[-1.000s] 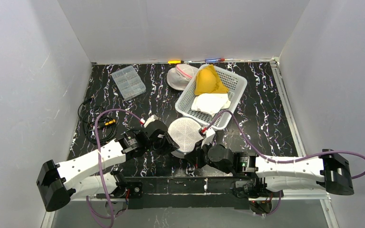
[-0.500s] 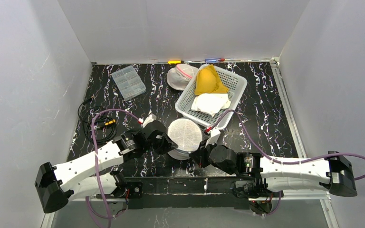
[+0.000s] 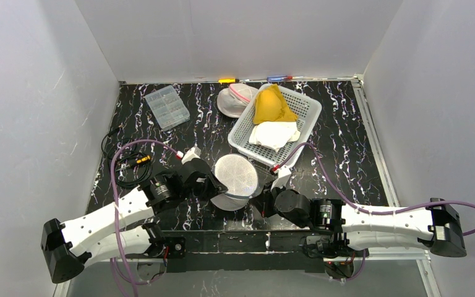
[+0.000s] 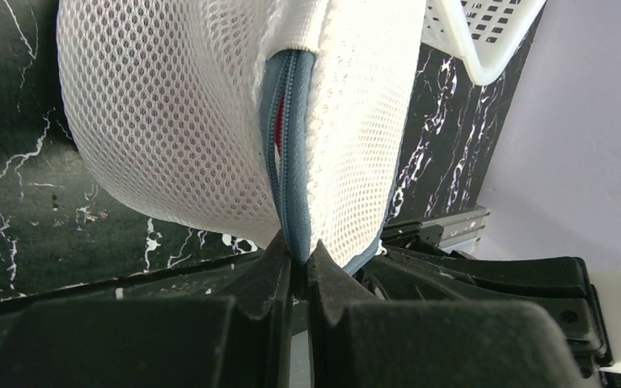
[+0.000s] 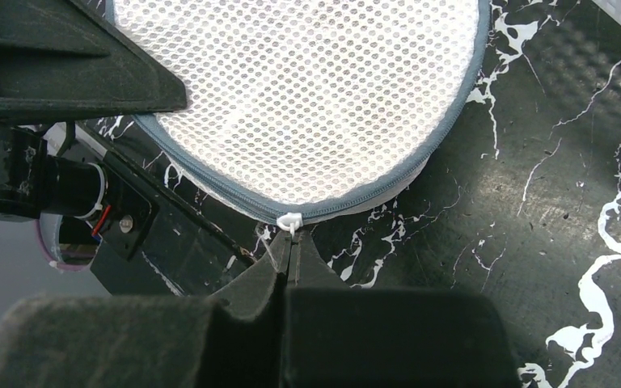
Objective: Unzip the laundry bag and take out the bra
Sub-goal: Unzip the laundry bag at the center of the board.
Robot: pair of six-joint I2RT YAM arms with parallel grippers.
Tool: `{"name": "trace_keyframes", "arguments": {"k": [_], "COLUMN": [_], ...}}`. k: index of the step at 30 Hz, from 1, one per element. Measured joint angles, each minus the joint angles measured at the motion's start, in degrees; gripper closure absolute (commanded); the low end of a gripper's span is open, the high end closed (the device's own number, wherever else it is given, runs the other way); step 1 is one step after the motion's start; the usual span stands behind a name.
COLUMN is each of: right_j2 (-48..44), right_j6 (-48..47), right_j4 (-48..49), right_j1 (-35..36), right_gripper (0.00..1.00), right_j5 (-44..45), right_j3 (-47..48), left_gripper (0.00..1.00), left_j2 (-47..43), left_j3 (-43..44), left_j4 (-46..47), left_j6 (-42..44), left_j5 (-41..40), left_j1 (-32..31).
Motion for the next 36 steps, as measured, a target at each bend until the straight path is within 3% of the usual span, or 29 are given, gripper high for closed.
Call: {"name": "trace_keyframes", "arguments": {"k": [4,10,16,19,29,36], "right_j2": [0.3,2.1,3.3,3.3,4.2,7.9], "right_j6": [-0.8,-1.8,-2.4,-2.6,-3.1,-3.7], "right_j4": [1.0,3.3,4.4,4.7,6.1,8.6], "right_j1": [0.0,0.0,0.0,0.0,0.0,0.4], "right_gripper": [0.99,0.99,0.99,0.99,0.99,0.99], "right_j5": [-0.6,-1.7,-2.9,-3.3,-4.9,-6.9], "right_j3": [0.0,-0.1,-0.1,-0.1,-0.1,0.4], "left_gripper": [1.00,1.00,0.47,0.34,0.28,0.30], "left_j2": [0.0,2.5,3.3,1.8,-10.1,-7.2], "left_j3": [0.0,0.0,0.0,0.0,-2.3,-2.4], "left_j4": [0.2,2.4,2.5,1.9,-3.2,-3.5], "left_j6": [3.7,9.5,12.1,12.2,6.2,1.0], "left_j5": [0.1,5.2,7.6,8.3,9.0,8.5], "left_j1": [0.3,5.6,6.5,6.6,3.5,-1.6]}}
